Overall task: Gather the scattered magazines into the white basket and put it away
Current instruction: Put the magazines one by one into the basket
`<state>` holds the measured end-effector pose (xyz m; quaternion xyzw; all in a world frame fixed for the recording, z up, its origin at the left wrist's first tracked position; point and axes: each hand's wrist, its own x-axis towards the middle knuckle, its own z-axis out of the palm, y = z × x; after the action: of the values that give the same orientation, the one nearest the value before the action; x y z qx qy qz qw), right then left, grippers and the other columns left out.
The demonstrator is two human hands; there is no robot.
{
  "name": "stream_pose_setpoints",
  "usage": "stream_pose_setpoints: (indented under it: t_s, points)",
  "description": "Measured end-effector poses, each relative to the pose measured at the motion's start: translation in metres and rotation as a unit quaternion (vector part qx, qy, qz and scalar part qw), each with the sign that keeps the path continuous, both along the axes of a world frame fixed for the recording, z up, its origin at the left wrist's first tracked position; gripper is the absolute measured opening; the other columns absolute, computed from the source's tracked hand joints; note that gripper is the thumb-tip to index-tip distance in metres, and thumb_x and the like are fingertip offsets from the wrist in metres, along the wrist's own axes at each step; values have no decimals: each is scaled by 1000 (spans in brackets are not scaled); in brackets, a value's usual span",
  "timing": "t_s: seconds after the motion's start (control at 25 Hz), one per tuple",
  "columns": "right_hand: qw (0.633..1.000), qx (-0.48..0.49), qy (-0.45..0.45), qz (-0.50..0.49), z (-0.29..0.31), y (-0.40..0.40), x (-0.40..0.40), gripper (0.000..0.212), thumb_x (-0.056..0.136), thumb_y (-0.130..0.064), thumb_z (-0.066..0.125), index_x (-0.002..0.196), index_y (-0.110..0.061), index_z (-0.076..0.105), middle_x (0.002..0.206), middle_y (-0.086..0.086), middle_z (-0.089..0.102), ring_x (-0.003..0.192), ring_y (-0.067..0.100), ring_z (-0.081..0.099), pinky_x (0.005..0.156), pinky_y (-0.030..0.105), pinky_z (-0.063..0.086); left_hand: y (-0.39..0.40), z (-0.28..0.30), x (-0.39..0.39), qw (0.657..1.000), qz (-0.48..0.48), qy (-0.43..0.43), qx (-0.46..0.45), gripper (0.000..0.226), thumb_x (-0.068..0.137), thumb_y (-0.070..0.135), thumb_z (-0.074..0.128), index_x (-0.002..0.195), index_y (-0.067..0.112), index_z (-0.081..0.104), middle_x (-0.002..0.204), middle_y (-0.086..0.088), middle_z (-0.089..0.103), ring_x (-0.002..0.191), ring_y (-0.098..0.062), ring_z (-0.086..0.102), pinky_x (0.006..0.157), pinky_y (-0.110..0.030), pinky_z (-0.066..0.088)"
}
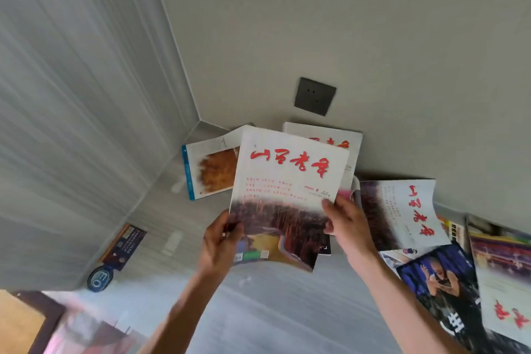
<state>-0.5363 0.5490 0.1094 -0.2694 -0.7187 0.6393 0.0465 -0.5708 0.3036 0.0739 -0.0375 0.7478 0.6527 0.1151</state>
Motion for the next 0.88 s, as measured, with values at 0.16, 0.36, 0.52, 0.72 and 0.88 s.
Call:
stream_pose_setpoints:
  t_s: [0.16, 0.36, 0.52, 0.72, 0.88]
  points:
    - [995, 37, 35, -85, 42, 52, -49, 28, 95, -18, 56, 81, -38, 69, 74, -19, 69, 57, -4, 59, 51, 23, 52, 66, 20, -71, 986, -89, 88, -107, 17, 93, 8, 53, 101, 12, 68, 101, -4, 72, 84, -18, 67, 70, -31, 57]
    - [992, 13, -37, -124, 17, 74, -67, 17, 98, -16, 49, 107, -15, 64, 91, 1, 66, 76, 19, 59, 71, 39, 54, 108, 4, -105, 988, -43, 40, -144, 16, 93, 6, 58, 103, 6, 71, 104, -14, 72, 91, -28, 69, 77, -33, 55]
    - [986, 88, -44, -133, 8, 93, -73, 19, 98, -24, 49, 107, -16, 63, 103, 8, 70, 92, 29, 64, 82, 46, 56, 121, 0, -106, 983, -92, 28, -157, 14, 93, 8, 59, 88, 17, 68, 89, -6, 73, 80, -27, 71, 69, -37, 60]
    - [992, 12, -126, 16, -26, 95, -39, 40, 85, -16, 61, 123, -25, 52, 108, -3, 63, 91, 15, 62, 72, 26, 52, 121, -14, -73, 942, -34, 65, -326, 38, 91, 14, 57, 128, 15, 54, 132, -11, 60, 111, -33, 62, 90, -49, 55]
    - [983, 29, -175, -48, -72, 125, 30, 26, 79, -11, 64, 101, -26, 62, 115, 4, 67, 105, 22, 62, 90, 37, 50, 148, -26, 2, 880, -223, 278, -314, 32, 76, -9, 62, 101, 11, 67, 102, -5, 71, 94, -26, 67, 79, -41, 56]
